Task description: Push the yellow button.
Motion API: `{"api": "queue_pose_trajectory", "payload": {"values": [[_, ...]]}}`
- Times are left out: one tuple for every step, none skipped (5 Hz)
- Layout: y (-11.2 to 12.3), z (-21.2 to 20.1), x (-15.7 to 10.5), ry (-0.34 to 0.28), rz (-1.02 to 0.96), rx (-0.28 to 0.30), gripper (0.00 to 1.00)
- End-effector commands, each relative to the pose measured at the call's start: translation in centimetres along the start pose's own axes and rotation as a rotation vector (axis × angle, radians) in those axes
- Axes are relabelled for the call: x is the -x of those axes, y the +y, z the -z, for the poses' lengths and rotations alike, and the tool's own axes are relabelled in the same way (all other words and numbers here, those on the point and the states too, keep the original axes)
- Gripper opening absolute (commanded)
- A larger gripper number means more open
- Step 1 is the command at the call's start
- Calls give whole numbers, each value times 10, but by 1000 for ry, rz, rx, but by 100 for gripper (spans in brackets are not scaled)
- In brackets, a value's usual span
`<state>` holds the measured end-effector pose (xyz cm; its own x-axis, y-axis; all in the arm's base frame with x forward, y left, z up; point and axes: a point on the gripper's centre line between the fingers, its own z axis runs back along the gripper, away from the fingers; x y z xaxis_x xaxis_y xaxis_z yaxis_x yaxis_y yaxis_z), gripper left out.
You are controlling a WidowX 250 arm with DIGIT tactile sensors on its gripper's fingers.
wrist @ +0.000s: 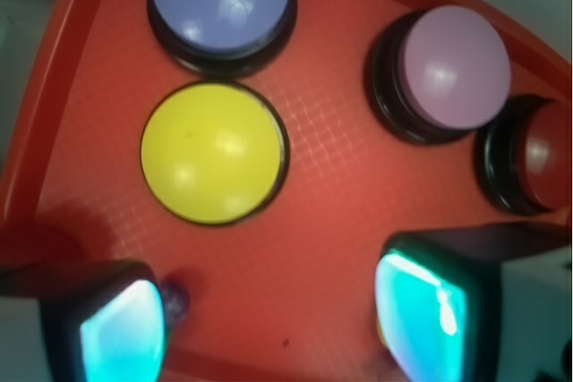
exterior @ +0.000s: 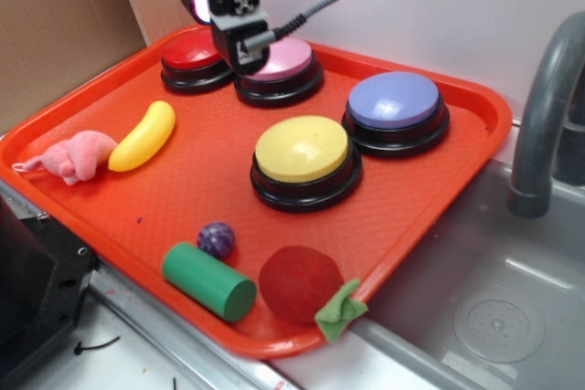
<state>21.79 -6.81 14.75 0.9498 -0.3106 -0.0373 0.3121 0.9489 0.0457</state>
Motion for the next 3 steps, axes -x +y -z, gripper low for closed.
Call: {"api": "queue_pose_trajectory", "payload": {"values": [[-4, -31, 5, -74, -10, -10, 100], [-4, -40, 10, -74, -24, -5, 100], [-2, -47, 16, -67, -59, 4, 100]]}}
